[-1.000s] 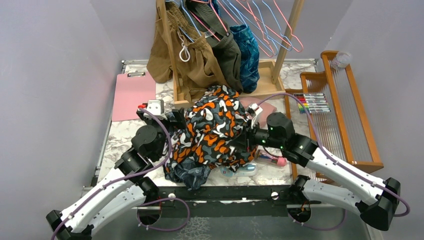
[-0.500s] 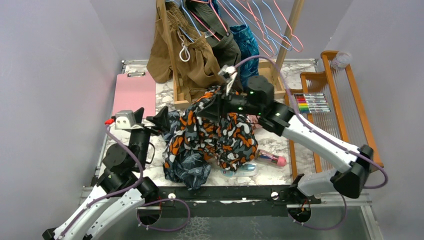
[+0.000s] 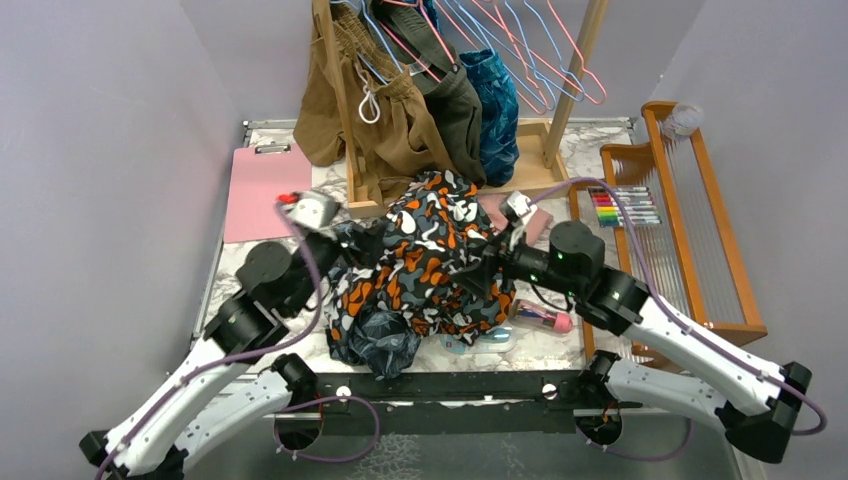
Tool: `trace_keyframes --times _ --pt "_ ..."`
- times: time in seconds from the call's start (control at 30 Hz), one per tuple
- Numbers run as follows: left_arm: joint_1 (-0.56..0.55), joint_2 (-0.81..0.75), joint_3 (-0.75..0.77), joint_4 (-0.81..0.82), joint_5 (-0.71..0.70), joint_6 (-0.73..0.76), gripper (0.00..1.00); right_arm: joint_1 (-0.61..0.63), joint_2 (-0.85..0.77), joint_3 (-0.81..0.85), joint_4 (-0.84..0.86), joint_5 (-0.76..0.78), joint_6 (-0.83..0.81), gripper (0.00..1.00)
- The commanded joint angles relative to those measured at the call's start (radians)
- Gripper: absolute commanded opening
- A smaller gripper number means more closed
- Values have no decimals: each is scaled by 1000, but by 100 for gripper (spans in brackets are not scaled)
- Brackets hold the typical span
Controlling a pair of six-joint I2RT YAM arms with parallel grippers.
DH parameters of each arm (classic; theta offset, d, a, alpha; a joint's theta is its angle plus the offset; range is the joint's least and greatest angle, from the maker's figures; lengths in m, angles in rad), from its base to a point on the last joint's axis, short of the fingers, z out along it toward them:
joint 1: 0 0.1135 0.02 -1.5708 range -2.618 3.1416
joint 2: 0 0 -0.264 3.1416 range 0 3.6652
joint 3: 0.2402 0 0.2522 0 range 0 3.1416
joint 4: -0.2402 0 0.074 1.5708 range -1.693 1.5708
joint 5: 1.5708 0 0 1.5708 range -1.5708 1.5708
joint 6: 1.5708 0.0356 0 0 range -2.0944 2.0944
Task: Place the shorts on the hanger
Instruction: Adjust the shorts at the center of the board.
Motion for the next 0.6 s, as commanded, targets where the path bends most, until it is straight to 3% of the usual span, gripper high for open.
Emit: trace_keyframes --times 0.0,0.07,0.27,0.57 --pt "0 197 107 -80 491 46 100 3 -124 -133 -75 158 -4 79" --pt "-4 274 134 -98 548 39 100 3 -178 -168 -88 195 5 79" --pt "-76 342 187 -139 533 68 100 3 -256 -232 -109 322 84 79" --pt "-342 474 231 -167 271 79 100 3 -233 -222 -81 308 99 73"
